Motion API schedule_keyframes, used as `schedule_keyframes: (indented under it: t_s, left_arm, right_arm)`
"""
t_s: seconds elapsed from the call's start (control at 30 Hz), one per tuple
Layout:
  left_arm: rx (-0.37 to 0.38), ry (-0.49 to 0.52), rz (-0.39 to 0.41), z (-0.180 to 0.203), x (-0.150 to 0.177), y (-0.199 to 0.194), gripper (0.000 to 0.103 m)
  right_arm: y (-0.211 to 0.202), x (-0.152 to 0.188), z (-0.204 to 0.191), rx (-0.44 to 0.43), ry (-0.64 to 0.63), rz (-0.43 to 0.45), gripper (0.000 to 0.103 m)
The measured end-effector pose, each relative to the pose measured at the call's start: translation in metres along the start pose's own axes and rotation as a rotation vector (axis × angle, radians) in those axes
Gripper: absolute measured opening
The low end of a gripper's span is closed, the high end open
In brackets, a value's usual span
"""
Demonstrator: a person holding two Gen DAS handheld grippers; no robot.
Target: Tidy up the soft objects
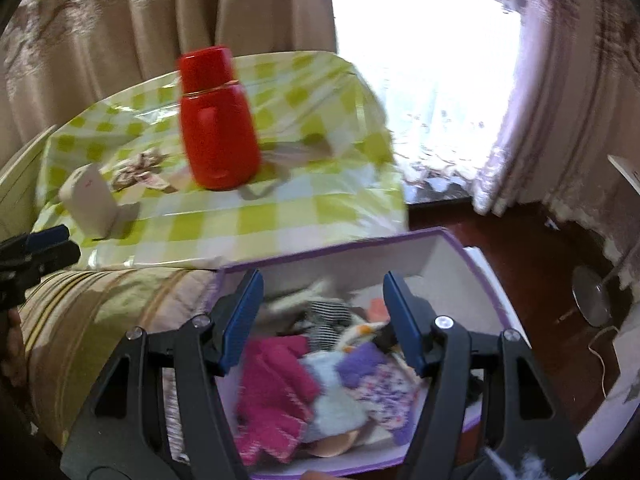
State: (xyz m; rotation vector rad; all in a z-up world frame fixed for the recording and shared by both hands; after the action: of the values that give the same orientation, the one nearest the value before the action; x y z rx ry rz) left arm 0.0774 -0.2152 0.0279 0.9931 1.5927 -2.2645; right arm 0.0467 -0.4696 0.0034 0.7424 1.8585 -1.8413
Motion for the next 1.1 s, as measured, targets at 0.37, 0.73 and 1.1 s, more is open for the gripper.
schedule_keyframes:
  t_s: [0.37, 0.73, 1.1]
  left_arm:
    - [-0.209, -0.172, 0.021, -0.105, 0.021, -0.034, 0.076]
    - [-0.242, -0.337, 0.034, -0.189, 0.032, -0.050, 0.076]
    - [-0.286, -0.388, 0.030, -0.250, 0.015, -0.048, 0.076]
  right_arm:
    - [0.007, -0.017, -0.074, -0.095, -0.132, -0.018, 0.066]
    - [0.029, -0.059, -0.142, -0.175, -0.246, -0.022, 0.066]
    - [0.083, -0.099, -0.203, -0.249, -0.330, -0.076, 0.066]
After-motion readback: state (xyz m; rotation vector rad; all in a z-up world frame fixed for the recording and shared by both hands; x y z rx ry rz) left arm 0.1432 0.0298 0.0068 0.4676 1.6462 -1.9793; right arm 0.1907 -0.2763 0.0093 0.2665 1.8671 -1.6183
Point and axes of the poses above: each gripper's, at about its wrist camera, not at the fingertips, and y roughly the way its jaws point, z to its right, x to its underside, the point moved 4 cm from there along y, roughly the way its jaws point, and after that the axes turned 8 degrees about -z, right-handed, at the moved point
